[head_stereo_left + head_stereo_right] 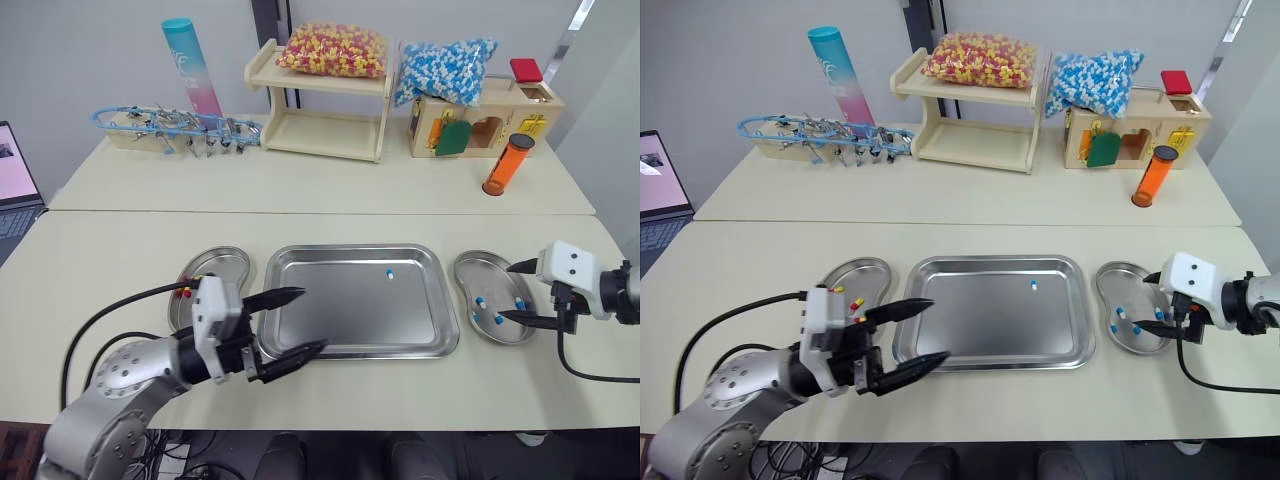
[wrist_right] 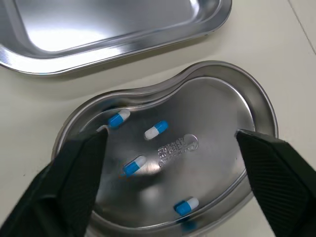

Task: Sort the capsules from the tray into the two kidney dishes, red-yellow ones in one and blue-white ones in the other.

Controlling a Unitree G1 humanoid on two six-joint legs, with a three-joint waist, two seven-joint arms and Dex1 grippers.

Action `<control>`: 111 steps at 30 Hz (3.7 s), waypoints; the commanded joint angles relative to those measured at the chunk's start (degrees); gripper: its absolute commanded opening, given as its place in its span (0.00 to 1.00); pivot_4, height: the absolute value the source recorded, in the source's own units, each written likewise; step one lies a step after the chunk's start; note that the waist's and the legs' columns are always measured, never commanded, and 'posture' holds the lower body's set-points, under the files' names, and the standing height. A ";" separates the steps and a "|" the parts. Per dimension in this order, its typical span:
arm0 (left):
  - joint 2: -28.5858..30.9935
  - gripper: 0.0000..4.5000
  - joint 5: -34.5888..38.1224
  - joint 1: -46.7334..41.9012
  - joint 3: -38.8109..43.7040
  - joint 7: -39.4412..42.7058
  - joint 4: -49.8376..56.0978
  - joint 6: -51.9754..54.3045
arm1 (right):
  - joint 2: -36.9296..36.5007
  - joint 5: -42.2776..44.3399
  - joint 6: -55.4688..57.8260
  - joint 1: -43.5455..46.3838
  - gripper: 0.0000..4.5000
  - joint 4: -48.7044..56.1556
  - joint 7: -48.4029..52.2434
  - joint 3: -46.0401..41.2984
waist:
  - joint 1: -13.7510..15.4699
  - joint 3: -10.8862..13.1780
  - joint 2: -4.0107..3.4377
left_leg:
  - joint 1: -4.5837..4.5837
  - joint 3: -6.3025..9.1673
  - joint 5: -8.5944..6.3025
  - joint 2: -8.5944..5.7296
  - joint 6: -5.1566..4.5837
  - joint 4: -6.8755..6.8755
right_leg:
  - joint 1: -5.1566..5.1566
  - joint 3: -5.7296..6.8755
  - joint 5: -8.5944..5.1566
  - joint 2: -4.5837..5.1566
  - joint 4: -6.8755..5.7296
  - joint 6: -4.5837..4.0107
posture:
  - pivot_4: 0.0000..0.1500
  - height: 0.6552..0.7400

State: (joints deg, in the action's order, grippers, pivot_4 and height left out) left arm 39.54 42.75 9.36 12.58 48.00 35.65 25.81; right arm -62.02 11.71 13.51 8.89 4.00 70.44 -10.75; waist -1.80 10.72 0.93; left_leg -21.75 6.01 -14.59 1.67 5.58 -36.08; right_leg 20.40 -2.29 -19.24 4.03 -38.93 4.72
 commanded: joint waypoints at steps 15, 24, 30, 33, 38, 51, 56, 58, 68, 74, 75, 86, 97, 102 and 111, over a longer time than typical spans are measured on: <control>7.01 1.00 -13.01 9.71 30.75 1.54 -35.81 -11.27 | -3.65 3.34 -7.12 -16.36 0.99 -12.43 3.51 -18.97 | -0.09 0.00 0.02 | 0.04 -0.09 -0.01 0.00 -0.01 0.06 | 0.01 -0.02 -0.01 0.01 0.04 -0.01 | 1.00 1.00; 7.37 1.00 -15.65 9.59 30.42 2.79 -43.57 -15.14 | -3.45 3.48 -8.07 -15.81 0.99 -15.02 3.48 -17.87 | -0.20 0.00 0.03 | 0.07 -0.11 -0.01 0.01 -0.01 0.07 | -0.03 -0.05 -0.01 0.00 0.03 0.00 | 1.00 1.00; 7.03 1.00 -15.20 11.23 31.28 3.12 -42.15 -14.06 | -3.74 3.36 -7.61 -14.16 0.99 -16.56 3.67 -16.66 | -0.20 0.00 0.03 | 0.08 -0.12 -0.01 0.02 0.00 0.07 | -0.03 -0.05 -0.01 0.01 0.03 0.00 | 1.00 1.00; 6.50 1.00 -15.87 13.46 31.45 3.63 -39.84 -15.64 | -3.23 2.81 -8.01 -13.04 0.99 -18.47 3.13 -15.28 | -0.20 0.00 0.03 | 0.08 -0.12 -0.01 0.02 0.00 0.07 | -0.02 -0.05 -0.01 0.01 0.03 0.00 | 1.00 1.00; 4.36 1.00 -14.49 16.61 32.97 3.38 -34.50 -15.55 | -2.92 2.21 -8.55 -9.35 0.99 -21.52 2.52 -11.41 | -0.28 0.00 0.02 | 0.10 -0.15 -0.01 0.03 0.00 0.07 | -0.02 -0.07 -0.01 0.01 0.02 0.00 | 1.00 1.00; 2.19 1.00 -14.79 22.21 32.46 9.03 -28.64 -21.42 | -3.52 3.71 -9.07 -7.16 0.99 -24.07 2.30 -11.87 | -0.24 0.00 0.03 | 0.09 -0.18 -0.01 0.03 0.00 0.06 | -0.03 -0.09 -0.01 0.01 0.03 0.00 | 1.00 1.00; -0.90 1.00 -10.53 22.49 22.61 9.31 -13.69 -16.85 | 0.33 8.22 -3.52 -6.67 0.99 -14.92 -2.49 -14.12 | -0.14 -0.01 0.01 | 0.11 -0.20 -0.01 0.03 0.00 0.06 | -0.06 -0.12 0.00 0.02 0.02 0.01 | 1.00 1.00; -1.77 1.00 -8.74 21.82 18.08 8.06 -6.90 -14.68 | 2.62 9.96 -1.57 -7.95 0.99 -8.99 -4.31 -14.71 | -0.07 -0.01 0.03 | 0.09 -0.17 -0.01 0.03 0.00 0.05 | -0.07 -0.10 0.00 0.01 0.02 0.01 | 1.00 1.00; -3.86 1.00 -5.49 15.99 4.46 2.25 6.00 -9.03 | 9.44 15.92 8.71 -13.91 0.99 17.61 -11.74 -11.95 | -0.12 -0.05 -0.03 | 0.08 -0.10 -0.01 0.02 0.00 0.02 | -0.10 -0.06 0.00 0.01 0.02 0.02 | 1.00 1.00; -9.15 1.00 -13.51 17.78 -2.31 3.13 -0.41 -18.90 | 17.74 17.45 19.03 -12.55 0.99 31.24 -25.77 -3.82 | 0.06 -0.06 -0.01 | 0.08 -0.09 -0.01 0.02 0.00 0.02 | -0.10 -0.06 0.00 0.00 0.04 0.01 | 1.00 1.00; -9.86 1.00 -14.50 17.70 -3.16 3.26 -1.18 -20.48 | 19.45 16.65 20.29 -11.89 0.99 32.31 -28.36 -1.85 | 0.07 -0.05 -0.01 | 0.08 -0.07 -0.01 0.01 0.00 0.02 | -0.11 -0.04 0.00 0.00 0.04 0.01 | 1.00 1.00; -11.48 1.00 -16.08 16.77 -6.49 3.18 -4.20 -26.08 | 31.67 -0.26 26.82 -1.46 0.86 30.08 -47.64 18.54 | -0.04 -0.09 0.04 | 0.03 0.02 -0.01 0.00 -0.01 0.03 | -0.01 -0.02 0.00 -0.02 0.00 0.00 | 1.00 1.00; -11.24 1.00 -16.43 13.97 -9.26 1.53 -3.98 -24.89 | 43.51 -7.84 33.64 9.30 0.86 16.56 -56.95 23.45 | -0.01 -0.10 0.04 | -0.06 0.04 -0.01 0.00 -0.01 0.03 | 0.10 -0.01 0.00 -0.02 -0.02 -0.01 | 1.00 1.00; -11.07 1.00 -16.34 12.87 -9.71 0.70 -3.97 -24.34 | 45.49 -8.12 34.05 10.10 0.81 13.09 -57.08 23.07 | -0.09 -0.10 0.04 | -0.06 0.03 -0.01 0.00 -0.01 0.04 | 0.12 -0.03 0.00 -0.03 -0.03 -0.02 | 1.00 1.00; -10.78 1.00 -16.61 12.40 -9.97 0.86 -5.01 -24.69 | 46.18 -9.09 32.17 11.06 0.24 9.56 -56.19 22.79 | -0.18 -0.11 0.02 | -0.03 0.05 -0.01 0.00 -0.01 0.05 | 0.12 -0.02 0.00 -0.04 -0.06 -0.02 | 1.00 1.00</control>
State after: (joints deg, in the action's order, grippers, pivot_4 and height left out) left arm 28.49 26.30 21.95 2.90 48.76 30.14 1.89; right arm -15.44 3.28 46.07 19.61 13.65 13.76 12.35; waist -1.98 10.61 0.95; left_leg -21.78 6.06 -14.60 1.67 5.57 -36.04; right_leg 20.51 -2.31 -19.24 3.99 -38.99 4.70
